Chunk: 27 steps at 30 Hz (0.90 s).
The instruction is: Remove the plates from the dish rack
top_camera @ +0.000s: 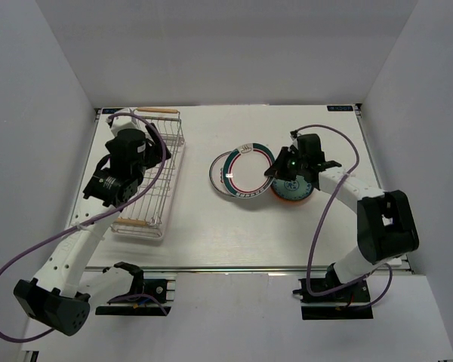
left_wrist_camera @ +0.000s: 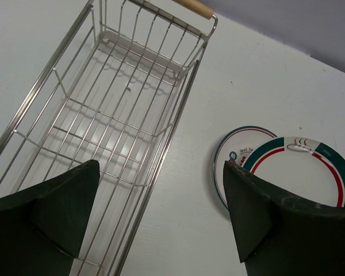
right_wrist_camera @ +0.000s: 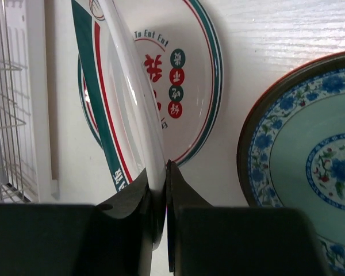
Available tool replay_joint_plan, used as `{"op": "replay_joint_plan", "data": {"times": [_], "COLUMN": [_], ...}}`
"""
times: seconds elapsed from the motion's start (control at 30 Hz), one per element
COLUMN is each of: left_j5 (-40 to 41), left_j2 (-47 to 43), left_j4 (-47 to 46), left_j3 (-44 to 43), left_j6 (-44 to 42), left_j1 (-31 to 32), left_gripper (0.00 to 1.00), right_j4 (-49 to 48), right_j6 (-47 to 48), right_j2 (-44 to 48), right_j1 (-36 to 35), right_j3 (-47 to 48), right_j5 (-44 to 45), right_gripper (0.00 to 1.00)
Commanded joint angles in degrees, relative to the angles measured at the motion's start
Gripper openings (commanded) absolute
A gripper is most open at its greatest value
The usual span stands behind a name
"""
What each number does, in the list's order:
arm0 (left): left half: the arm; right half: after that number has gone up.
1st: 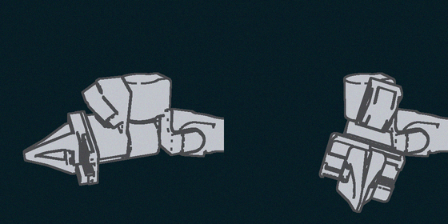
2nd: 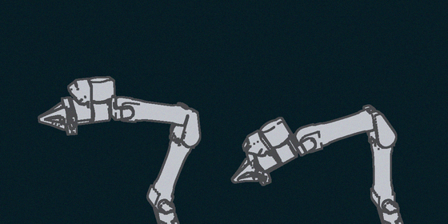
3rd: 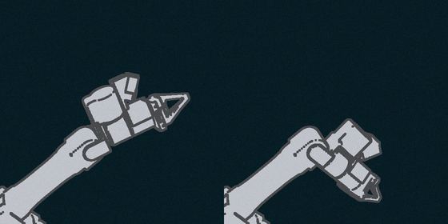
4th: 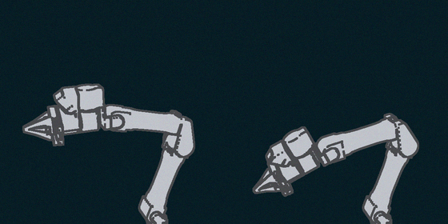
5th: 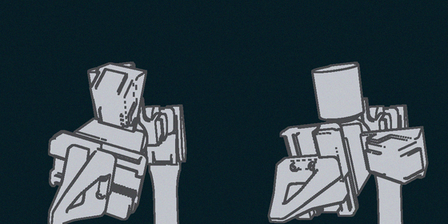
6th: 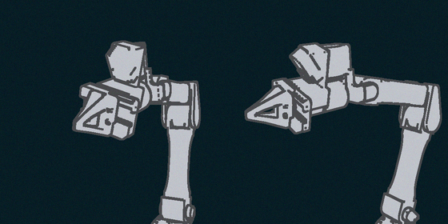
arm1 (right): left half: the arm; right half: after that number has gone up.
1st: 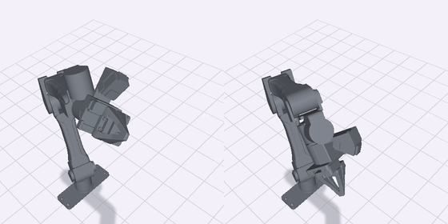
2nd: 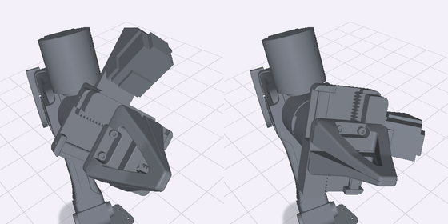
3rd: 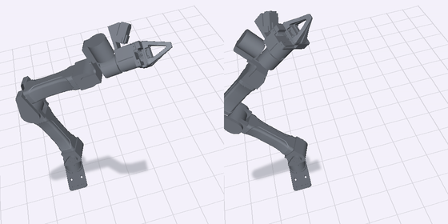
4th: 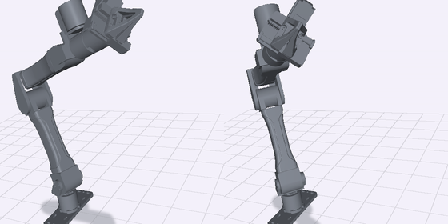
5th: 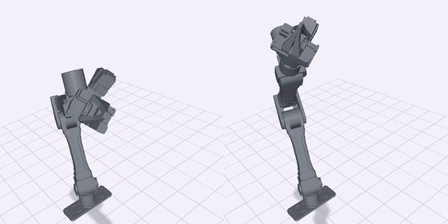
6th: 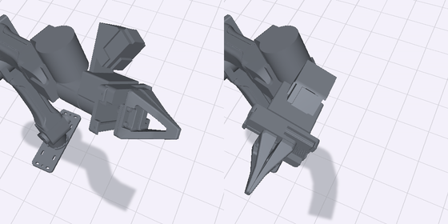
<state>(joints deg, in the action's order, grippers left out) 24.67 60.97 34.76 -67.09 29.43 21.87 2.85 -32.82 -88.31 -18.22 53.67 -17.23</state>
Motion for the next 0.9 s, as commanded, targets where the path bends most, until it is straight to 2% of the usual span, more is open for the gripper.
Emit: {"op": "replay_joint_plan", "data": {"times": [0.0, 0.13, 0.43, 0.6, 0.63, 0.8, 0.87], "left_j5": [1.6, 1.9, 1.8, 2.1, 2.4, 2.8, 2.8], "left_j2": [-1.0, -1.1, -1.1, -1.9, -2.1, -2.9, -3.0], "left_j4": [0.0, 0.8, 0.8, 1.0, 1.1, 1.2, 1.1], "left_j3": [0.8, 0.9, 1.1, 1.3, 1.3, 1.5, 1.8], "left_j6": [0.9, 0.9, 0.7, 0.8, 0.8, 0.8, 0.8], "left_j1": [0.1, 0.1, 0.1, 0.1, 0.1, 0.1, 0.1], "left_gripper": [0.98, 0.98, 0.98, 0.98, 0.98, 0.98, 0.98], "right_j4": [-5.8, -6.0, -3.7, -3.0, -2.9, 0.2, 1.4], "right_j6": [-3.3, -5.3, -5.0, -5.0, -5.1, -4.5, -4.3], "right_j2": [-2.5, -5.2, -9.0, -10.7, -11.2, -11.5, -11.3], "right_j1": [-0.3, -0.6, -1.6, -2.3, -2.5, -3.0, -3.1], "right_j3": [4.6, 5.8, 8.7, 10.0, 10.2, 11.5, 11.7], "right_j5": [-0.7, -0.8, -1.0, -1.3, -1.2, -0.2, 0.3], "right_gripper": [0.00, 0.00, 0.20, 0.27, 0.33, 0.46, 0.62]}}
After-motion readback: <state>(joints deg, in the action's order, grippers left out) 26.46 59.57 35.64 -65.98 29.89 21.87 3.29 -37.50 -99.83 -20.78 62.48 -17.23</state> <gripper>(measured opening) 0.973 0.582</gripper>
